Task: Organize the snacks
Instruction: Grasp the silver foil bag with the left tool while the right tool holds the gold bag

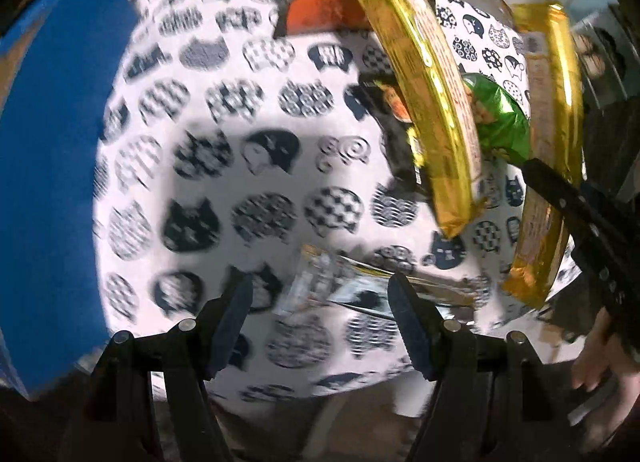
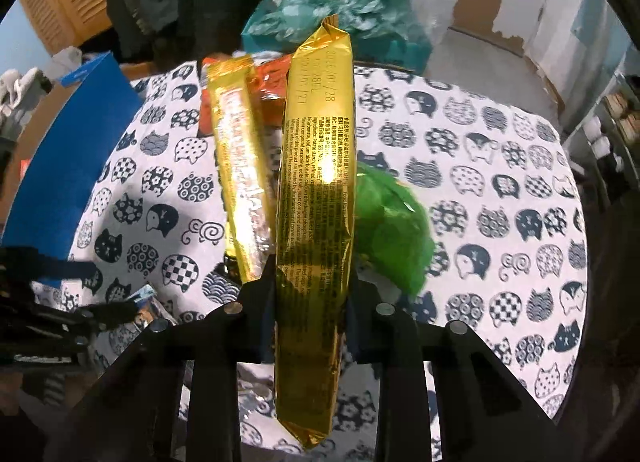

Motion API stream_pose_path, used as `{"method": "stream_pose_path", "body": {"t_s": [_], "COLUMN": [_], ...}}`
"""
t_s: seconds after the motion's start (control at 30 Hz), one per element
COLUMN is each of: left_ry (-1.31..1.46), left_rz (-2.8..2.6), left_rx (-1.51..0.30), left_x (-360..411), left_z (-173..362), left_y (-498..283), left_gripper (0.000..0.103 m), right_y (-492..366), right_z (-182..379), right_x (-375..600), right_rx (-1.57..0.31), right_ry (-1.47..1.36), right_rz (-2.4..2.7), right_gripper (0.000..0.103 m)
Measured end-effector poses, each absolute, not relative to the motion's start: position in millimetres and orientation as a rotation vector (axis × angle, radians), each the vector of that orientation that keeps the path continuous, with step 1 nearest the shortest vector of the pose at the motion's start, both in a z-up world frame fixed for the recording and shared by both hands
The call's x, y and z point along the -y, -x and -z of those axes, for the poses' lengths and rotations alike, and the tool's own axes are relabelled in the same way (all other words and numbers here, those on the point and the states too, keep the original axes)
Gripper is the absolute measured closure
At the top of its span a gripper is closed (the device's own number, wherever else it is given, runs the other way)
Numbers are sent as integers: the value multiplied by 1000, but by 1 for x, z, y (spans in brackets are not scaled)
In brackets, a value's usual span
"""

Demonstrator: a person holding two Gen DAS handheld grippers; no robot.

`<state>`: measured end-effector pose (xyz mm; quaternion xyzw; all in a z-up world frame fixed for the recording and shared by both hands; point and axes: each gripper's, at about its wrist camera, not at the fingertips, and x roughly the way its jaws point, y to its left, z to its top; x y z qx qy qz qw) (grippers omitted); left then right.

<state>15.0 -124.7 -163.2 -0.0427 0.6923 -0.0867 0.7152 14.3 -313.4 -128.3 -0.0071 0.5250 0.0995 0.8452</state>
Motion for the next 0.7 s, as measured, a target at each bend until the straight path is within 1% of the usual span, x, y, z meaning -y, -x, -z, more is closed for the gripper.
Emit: {"method": "stream_pose_path", "body": {"t_s": [0.1,0.2,0.27,0.43,0.6,0.7], "left_ry": [143,156,164,160,142,93], "left_rz": [189,167,154,141,154,116], "left_rx": [-1576,-1583,-1581,-1567,-1544,-1530], "left_x": [134,142,147,159,162,156], "left_z": [171,177,181,189,195,200], "left_y": [-12,-12,-14,-25,-35,-46], "left_gripper": [31,31,27,23,21,21], "right_y": [-10,-7,-5,-3,-3,-4], "right_z": [127,129,130,130,133,133], "right_x": [321,328,332,339,343,343], "right_rx": [-1100,-1103,-1104,-1100,-1108,-1108], "right_ry": [-1,-13,-20,-37,-50,-52], "right_rz": [-204,-196,-195,-194,-194,-195], "right_gripper": [78,78,78,78,78,78]}}
